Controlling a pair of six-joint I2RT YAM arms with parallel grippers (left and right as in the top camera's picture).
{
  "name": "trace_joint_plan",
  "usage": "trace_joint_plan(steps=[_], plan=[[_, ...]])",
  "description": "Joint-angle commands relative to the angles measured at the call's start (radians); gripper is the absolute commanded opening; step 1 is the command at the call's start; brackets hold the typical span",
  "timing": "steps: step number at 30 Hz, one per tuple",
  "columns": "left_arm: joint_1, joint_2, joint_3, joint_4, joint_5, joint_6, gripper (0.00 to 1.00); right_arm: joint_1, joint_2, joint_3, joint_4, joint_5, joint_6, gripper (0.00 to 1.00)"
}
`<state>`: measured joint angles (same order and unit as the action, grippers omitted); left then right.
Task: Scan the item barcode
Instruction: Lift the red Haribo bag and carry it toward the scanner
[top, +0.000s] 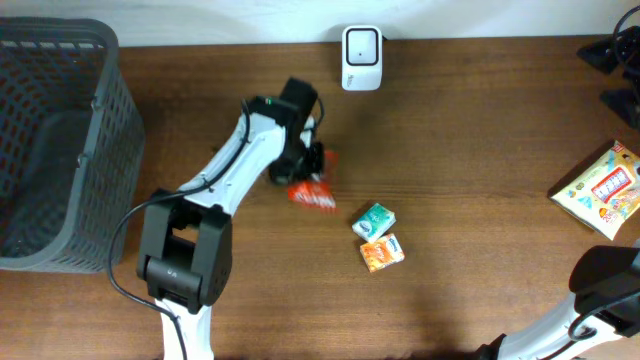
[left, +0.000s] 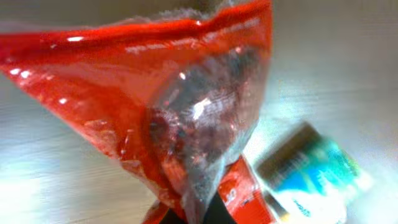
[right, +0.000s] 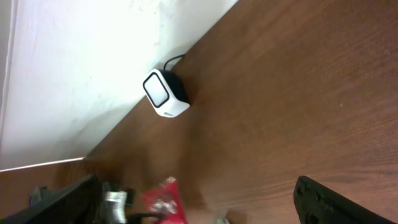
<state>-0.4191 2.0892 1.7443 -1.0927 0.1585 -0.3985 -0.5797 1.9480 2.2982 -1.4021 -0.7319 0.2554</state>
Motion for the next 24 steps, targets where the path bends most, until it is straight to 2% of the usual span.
trace_joint_plan(steps=[1,3,4,9,12,15,17,18,20,21,22,23,24], plan=[[-0.025,-0.002,0.174,-0.025,-0.542,0.011,0.07,0.003,0.002,-0.004,0.003,-0.016,-0.004,0.98],[-0.043,-0.002,0.183,0.000,-0.733,0.011,0.07,0.003,0.002,-0.004,0.003,-0.016,-0.004,0.98],[-0.050,0.008,0.183,0.007,-0.803,0.011,0.03,0.003,0.002,-0.004,0.003,-0.016,-0.004,0.98],[-0.061,0.111,0.182,0.010,-0.991,0.011,0.00,0.003,0.002,-0.004,0.003,-0.016,-0.004,0.98],[-0.064,0.172,0.182,-0.024,-1.013,0.010,0.00,0.003,0.002,-0.004,0.003,-0.016,-0.004,0.98],[-0.064,0.178,0.186,-0.046,-0.885,-0.033,0.00,0.003,0.002,-0.004,0.003,-0.016,-0.004,0.98],[-0.062,0.175,0.219,-0.053,-0.758,-0.034,0.16,0.003,0.002,-0.004,0.003,-0.016,-0.004,0.98],[-0.061,0.175,0.245,-0.061,-0.725,-0.029,0.28,0.003,0.002,-0.004,0.003,-0.016,-0.004,0.98],[-0.062,0.175,0.277,-0.060,-0.694,0.066,0.29,0.003,0.002,-0.004,0.003,-0.016,-0.004,0.98],[-0.068,0.175,0.292,-0.060,-0.669,0.209,0.30,0.003,0.002,-0.004,0.003,-0.016,-0.004,0.98],[-0.072,0.175,0.293,-0.061,-0.668,0.284,0.36,0.003,0.002,-0.004,0.003,-0.016,-0.004,0.98],[-0.078,0.175,0.293,-0.063,-0.668,0.346,0.47,0.003,0.002,-0.004,0.003,-0.016,-0.004,0.98],[-0.087,0.176,0.293,-0.071,-0.666,0.394,0.71,0.003,0.002,-0.004,0.003,-0.016,-0.004,0.98]])
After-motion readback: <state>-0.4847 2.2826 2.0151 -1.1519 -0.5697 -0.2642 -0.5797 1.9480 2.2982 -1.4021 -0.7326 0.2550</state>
